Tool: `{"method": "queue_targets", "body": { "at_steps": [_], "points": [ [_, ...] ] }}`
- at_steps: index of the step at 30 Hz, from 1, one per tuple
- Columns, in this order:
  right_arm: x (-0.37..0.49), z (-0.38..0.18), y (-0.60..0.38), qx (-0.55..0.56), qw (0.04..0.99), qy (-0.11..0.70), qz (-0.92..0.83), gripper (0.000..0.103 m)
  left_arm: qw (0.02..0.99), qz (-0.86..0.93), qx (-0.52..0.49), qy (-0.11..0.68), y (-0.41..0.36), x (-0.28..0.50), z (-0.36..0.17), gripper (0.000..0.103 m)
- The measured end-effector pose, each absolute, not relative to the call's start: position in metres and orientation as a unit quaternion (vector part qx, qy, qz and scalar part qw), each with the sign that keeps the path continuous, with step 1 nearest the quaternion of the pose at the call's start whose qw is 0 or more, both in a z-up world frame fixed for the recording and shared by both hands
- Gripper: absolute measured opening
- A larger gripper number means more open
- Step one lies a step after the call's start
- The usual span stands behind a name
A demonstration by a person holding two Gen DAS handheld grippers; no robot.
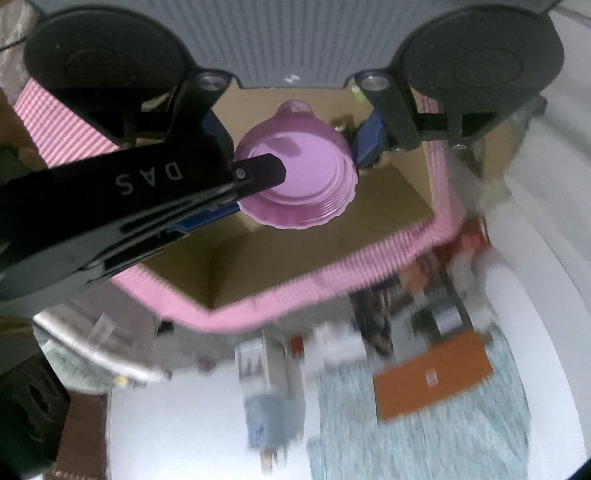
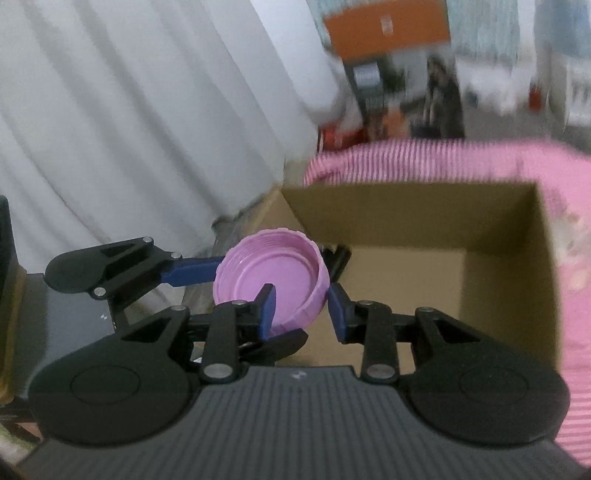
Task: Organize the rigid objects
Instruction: 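Carry the purple lid over the box and lower it inside, then open the right tool to release the lid and withdraw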
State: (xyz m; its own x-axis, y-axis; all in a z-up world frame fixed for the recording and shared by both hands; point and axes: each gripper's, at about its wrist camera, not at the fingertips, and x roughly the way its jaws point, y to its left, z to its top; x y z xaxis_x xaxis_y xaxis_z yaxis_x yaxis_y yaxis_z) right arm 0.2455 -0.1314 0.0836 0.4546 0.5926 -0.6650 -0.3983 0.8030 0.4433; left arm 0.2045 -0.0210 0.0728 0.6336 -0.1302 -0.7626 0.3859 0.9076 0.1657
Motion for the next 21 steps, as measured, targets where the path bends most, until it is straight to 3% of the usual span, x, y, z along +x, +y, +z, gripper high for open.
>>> {"method": "queue_targets", "body": {
  "at_steps": [9, 19, 21],
  "points": [
    [0.322, 0.014, -0.096, 0.122, 0.751, 0.581, 0.289, 0.032, 0.801, -0.155, 0.109, 0.568, 0.006, 0.281, 0.012, 0.072],
    [0.332, -0.027, -0.090, 0.110, 0.685, 0.657, 0.295, 0.036, 0.751, -0.160, 0.134, 0.627, -0.006, 0.285, -0.007, 0.073],
    [0.332, -0.029, -0.088, 0.104, 0.682, 0.660, 0.296, 0.044, 0.747, -0.163, 0.133, 0.631, -0.008, 0.284, -0.008, 0.074]
  ]
}}
